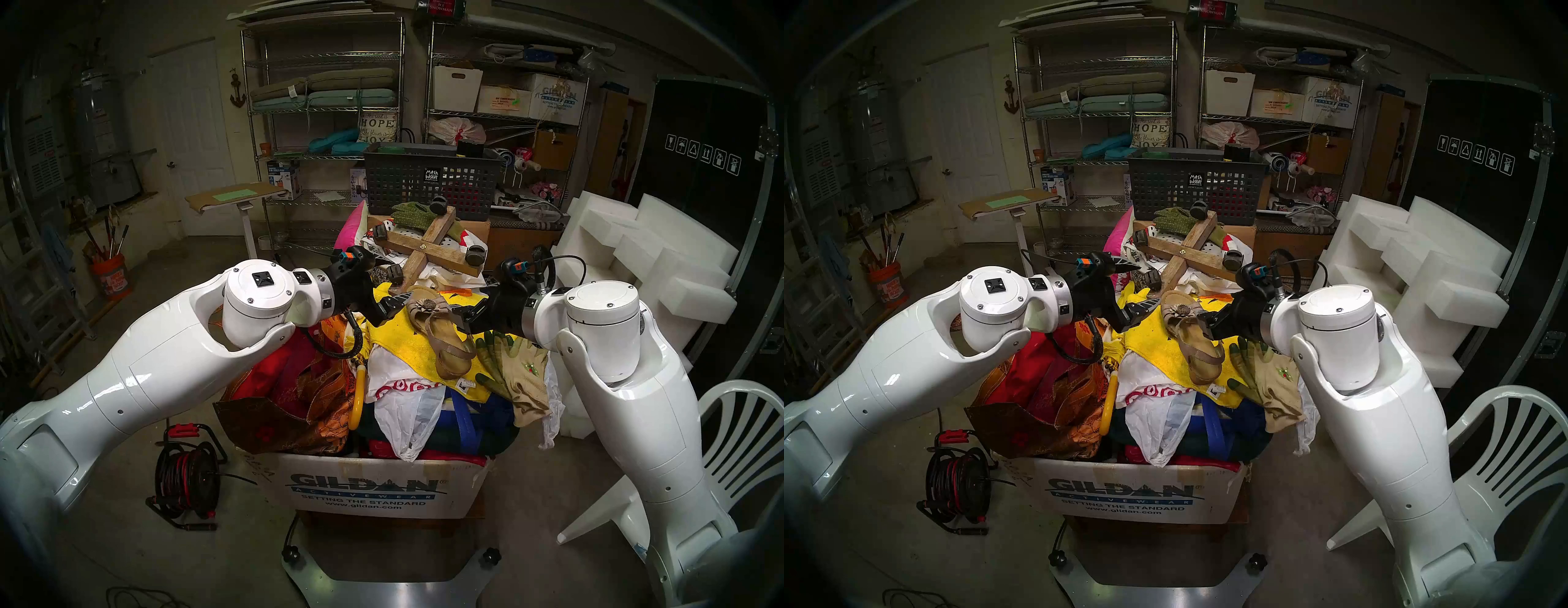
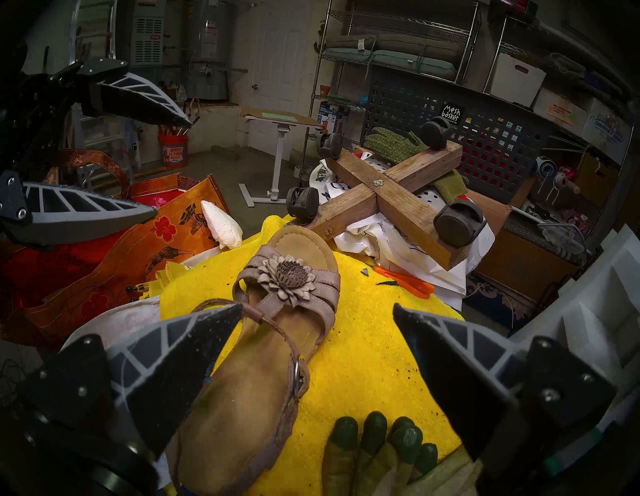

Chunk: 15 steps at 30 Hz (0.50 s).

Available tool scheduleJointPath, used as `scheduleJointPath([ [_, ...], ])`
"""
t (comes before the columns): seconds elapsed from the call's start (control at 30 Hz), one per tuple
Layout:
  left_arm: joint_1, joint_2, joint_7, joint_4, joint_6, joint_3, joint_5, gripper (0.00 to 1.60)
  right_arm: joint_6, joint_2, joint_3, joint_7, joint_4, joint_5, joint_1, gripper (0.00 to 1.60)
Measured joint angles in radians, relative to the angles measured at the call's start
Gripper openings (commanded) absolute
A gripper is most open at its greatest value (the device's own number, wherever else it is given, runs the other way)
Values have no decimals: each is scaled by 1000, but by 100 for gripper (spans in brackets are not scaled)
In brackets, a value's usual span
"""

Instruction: Unbuckle a shoe

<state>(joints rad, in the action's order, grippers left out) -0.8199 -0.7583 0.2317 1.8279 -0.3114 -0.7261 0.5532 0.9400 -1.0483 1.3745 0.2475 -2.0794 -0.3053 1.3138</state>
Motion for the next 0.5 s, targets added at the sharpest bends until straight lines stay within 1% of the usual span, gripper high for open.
scheduleJointPath([
  [0.1,13,-17,23,-17,6,13,-13,160,15,8,33,-6,-38,-7,28,160],
  [0.2,21,-33,38,-32,9,24,-22,160,22,14,60,-8,-65,-14,47,160],
  [0.23,26,-44,47,-42,12,32,-26,155,23,17,78,-9,-82,-18,60,160],
  [0.27,29,-49,51,-46,13,36,-28,154,23,19,85,-9,-88,-20,65,160],
  [0.33,38,-69,66,-62,16,51,-37,156,23,24,113,-11,-112,-27,84,160],
  [0.5,57,-107,91,-91,20,82,-53,156,23,33,152,-13,-147,-37,123,160],
])
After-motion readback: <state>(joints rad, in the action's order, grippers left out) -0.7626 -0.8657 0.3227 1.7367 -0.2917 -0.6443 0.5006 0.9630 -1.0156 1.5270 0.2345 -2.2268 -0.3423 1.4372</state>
